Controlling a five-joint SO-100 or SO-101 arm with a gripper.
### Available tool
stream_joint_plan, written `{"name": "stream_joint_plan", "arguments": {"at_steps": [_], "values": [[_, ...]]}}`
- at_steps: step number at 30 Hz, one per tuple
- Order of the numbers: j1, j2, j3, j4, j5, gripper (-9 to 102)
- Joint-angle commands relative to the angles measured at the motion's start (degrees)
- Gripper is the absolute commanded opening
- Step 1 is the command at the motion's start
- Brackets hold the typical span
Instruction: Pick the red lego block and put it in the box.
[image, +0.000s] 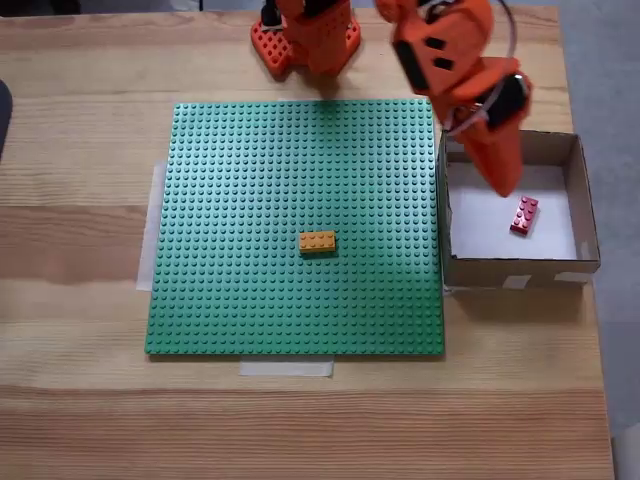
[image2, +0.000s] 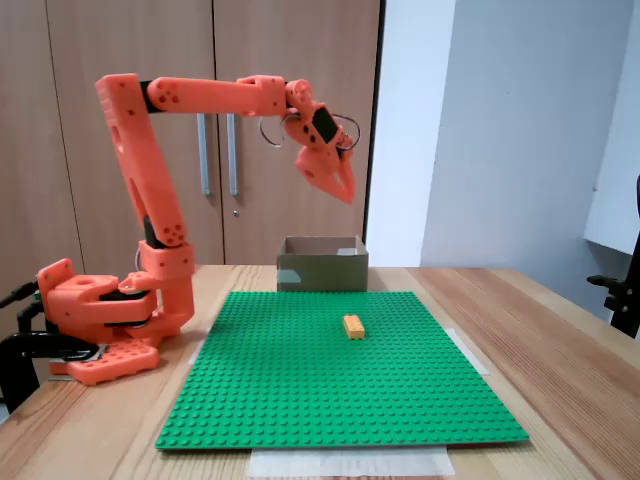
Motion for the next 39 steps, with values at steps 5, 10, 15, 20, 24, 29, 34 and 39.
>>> {"name": "stream_joint_plan", "arguments": {"at_steps": [5, 10, 15, 20, 24, 29, 34, 39], "values": [[6.9, 9.3, 2.8, -3.6, -1.1, -1], [13.4, 13.7, 7.3, -8.4, -0.9, -1], [19.7, 17.1, 10.3, -11.0, 1.9, -1], [25.0, 20.1, 12.7, -10.5, 5.4, -1], [28.2, 23.3, 15.8, -10.4, 7.1, -1], [31.0, 27.7, 20.0, -9.9, 8.0, -1], [31.8, 31.8, 25.2, -8.8, 6.8, -1], [33.6, 41.7, 37.5, -12.0, 6.5, -1]]}}
